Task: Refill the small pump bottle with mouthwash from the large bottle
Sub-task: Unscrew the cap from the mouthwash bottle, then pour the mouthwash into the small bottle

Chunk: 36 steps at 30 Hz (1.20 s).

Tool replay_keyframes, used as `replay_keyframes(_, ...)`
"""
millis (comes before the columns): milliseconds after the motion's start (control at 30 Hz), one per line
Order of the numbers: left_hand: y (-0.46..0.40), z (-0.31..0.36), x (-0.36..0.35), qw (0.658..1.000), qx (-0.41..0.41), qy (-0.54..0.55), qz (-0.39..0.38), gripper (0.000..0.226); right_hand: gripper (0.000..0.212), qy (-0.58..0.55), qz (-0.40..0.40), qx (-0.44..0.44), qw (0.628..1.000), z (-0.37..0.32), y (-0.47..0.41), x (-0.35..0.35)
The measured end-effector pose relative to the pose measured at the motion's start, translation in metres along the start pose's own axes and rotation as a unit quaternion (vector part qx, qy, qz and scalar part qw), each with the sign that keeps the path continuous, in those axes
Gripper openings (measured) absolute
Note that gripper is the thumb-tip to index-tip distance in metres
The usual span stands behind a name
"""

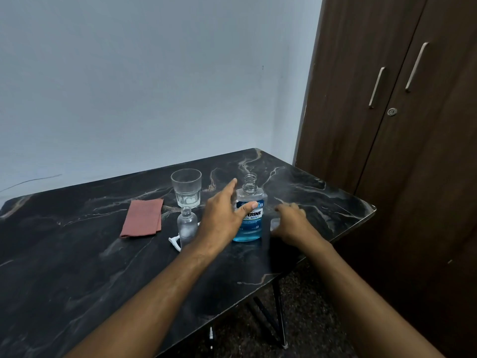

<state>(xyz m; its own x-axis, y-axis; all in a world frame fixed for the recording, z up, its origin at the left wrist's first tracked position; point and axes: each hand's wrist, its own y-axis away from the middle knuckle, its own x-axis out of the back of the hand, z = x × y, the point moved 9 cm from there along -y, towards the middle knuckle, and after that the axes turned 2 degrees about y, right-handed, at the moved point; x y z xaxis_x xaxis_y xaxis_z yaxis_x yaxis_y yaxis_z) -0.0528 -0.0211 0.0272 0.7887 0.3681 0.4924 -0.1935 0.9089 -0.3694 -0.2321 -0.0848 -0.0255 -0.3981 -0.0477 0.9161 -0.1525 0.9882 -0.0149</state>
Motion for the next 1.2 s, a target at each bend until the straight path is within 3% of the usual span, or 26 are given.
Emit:
replay_keyframes(133, 0.014, 0.002, 0.004, 1.0, -0.002, 0.007, 0.003, 0.091, 0.074, -0.126, 0.074, 0.037, 0.989, -0.017, 0.008, 0.027)
replay_keyframes(233, 0.034, 0.005, 0.016, 0.999, -0.008, 0.032, 0.022, 0.086, 0.081, -0.28, 0.063, 0.087, 0.954, -0.034, 0.015, 0.035)
replay_keyframes(333, 0.065, 0.004, 0.029, 0.99, -0.013, 0.135, 0.023, 0.07, 0.088, -0.398, 0.013, 0.107, 0.911, -0.044, 0.016, 0.028)
replay_keyframes(433, 0.088, -0.01, 0.06, 0.984, -0.035, 0.141, 0.099, 0.045, 0.1, -0.451, 0.0, 0.095, 0.887, -0.044, 0.013, 0.02)
replay_keyframes(500, 0.094, -0.029, 0.083, 0.977, -0.021, 0.125, 0.17, 0.041, 0.097, -0.478, -0.011, 0.088, 0.874, -0.045, 0.012, 0.012)
replay_keyframes(600, 0.09, -0.054, 0.101, 0.975, 0.018, 0.061, 0.213, 0.051, 0.068, -0.506, 0.003, 0.099, 0.857, -0.048, 0.011, 0.007)
replay_keyframes(700, 0.077, -0.078, 0.092, 0.984, 0.083, 0.055, 0.146, 0.072, 0.052, -0.519, 0.034, 0.118, 0.846, -0.053, 0.015, 0.007)
replay_keyframes(800, 0.068, -0.089, 0.08, 0.986, 0.111, 0.078, 0.098, 0.084, 0.051, -0.508, 0.054, 0.135, 0.849, -0.061, 0.021, 0.006)
replay_keyframes(867, 0.064, -0.089, 0.077, 0.988, 0.104, 0.076, 0.091, 0.075, 0.058, -0.477, 0.071, 0.143, 0.864, -0.067, 0.025, 0.005)
replay_keyframes(1000, 0.057, -0.079, 0.078, 0.99, 0.062, 0.073, 0.1, 0.037, 0.064, -0.39, 0.121, 0.179, 0.895, -0.078, 0.033, 0.016)
replay_keyframes(1200, 0.045, -0.06, 0.079, 0.993, -0.019, 0.079, 0.084, 0.034, 0.074, -0.273, 0.142, 0.234, 0.922, -0.092, 0.036, 0.035)
